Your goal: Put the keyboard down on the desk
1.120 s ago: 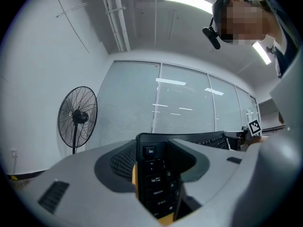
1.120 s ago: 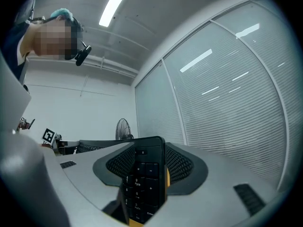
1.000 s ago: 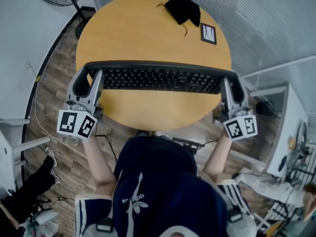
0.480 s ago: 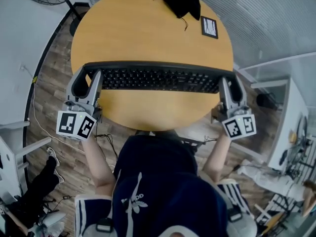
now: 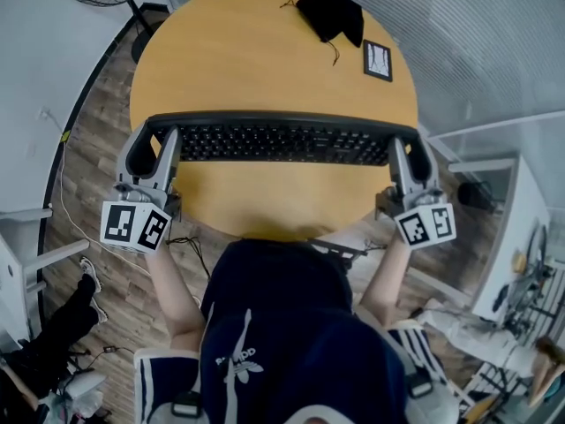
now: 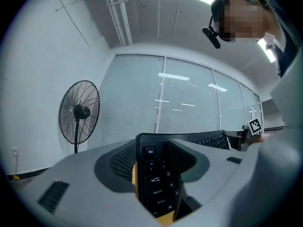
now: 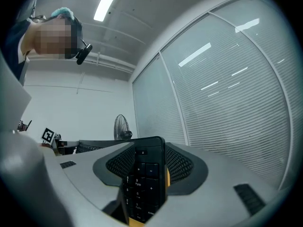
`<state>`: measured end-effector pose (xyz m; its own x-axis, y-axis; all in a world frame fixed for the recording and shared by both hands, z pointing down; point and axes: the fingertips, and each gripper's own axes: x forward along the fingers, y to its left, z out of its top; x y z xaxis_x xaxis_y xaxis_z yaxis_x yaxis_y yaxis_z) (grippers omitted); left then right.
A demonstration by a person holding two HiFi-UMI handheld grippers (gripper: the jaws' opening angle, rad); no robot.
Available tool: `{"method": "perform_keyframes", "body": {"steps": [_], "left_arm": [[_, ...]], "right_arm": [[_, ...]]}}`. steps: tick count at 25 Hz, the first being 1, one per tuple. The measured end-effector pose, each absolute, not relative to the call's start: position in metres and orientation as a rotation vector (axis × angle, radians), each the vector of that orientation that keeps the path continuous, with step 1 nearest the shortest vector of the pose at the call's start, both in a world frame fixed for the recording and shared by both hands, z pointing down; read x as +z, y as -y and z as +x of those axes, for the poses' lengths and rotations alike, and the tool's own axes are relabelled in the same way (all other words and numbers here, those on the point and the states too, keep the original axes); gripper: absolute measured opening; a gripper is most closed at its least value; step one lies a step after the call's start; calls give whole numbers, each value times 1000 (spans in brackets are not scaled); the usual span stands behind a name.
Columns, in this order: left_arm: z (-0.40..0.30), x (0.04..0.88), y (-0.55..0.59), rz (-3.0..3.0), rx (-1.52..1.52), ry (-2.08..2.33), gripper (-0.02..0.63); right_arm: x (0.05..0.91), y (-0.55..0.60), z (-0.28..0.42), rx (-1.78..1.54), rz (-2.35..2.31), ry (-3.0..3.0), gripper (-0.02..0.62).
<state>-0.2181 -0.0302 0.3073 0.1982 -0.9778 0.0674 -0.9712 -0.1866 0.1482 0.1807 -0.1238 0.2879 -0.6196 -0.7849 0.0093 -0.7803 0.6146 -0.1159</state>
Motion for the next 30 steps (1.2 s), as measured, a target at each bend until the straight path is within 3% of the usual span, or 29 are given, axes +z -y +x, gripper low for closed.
{"method": "perform_keyframes", "body": {"steps": [30], "left_arm": [[-219,348,49,2216,13,1852,198]], "right_arm": [[327,142,182,-319,-1391,-2829,184]]}}
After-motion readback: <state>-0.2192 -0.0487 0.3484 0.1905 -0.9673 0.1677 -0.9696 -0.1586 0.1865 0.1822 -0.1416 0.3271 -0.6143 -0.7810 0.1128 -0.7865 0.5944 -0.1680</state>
